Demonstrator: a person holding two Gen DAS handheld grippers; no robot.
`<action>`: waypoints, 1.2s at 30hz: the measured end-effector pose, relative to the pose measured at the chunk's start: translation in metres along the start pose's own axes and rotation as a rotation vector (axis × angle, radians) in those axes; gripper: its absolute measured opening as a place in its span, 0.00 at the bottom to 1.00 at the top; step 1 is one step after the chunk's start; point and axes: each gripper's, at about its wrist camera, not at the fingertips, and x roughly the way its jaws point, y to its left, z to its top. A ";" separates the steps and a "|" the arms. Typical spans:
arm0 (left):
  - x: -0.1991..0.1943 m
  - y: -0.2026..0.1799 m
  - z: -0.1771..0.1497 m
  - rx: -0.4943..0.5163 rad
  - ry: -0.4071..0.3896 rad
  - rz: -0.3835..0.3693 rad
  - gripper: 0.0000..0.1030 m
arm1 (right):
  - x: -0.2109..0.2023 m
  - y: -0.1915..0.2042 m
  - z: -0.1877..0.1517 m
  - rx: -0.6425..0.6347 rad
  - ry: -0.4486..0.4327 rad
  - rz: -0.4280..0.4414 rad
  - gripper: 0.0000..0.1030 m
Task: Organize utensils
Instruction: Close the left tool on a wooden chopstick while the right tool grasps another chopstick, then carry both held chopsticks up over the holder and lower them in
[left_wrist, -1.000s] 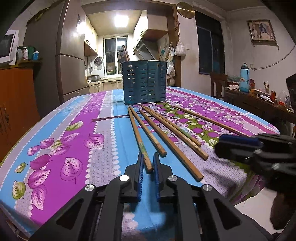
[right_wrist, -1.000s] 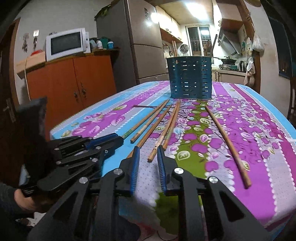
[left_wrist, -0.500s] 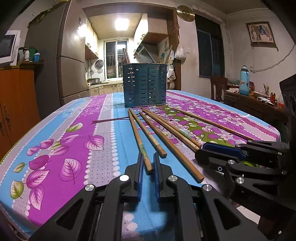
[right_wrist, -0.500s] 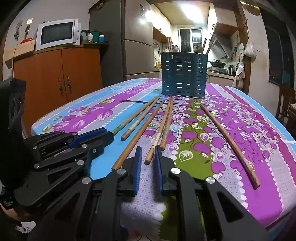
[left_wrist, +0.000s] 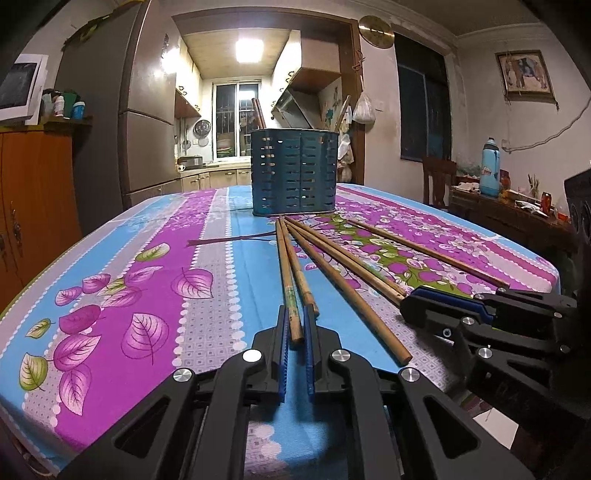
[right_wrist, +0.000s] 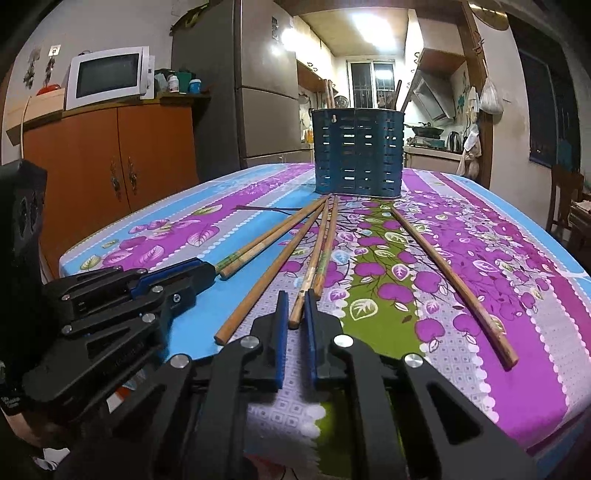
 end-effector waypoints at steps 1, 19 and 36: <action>-0.001 0.000 0.000 0.001 -0.002 0.002 0.09 | -0.001 0.000 0.000 0.002 -0.003 -0.001 0.07; -0.061 0.006 0.074 0.029 -0.215 0.010 0.08 | -0.086 -0.010 0.086 -0.110 -0.252 -0.008 0.05; -0.044 0.004 0.187 0.081 -0.270 -0.035 0.07 | -0.062 -0.044 0.183 -0.124 -0.242 0.070 0.05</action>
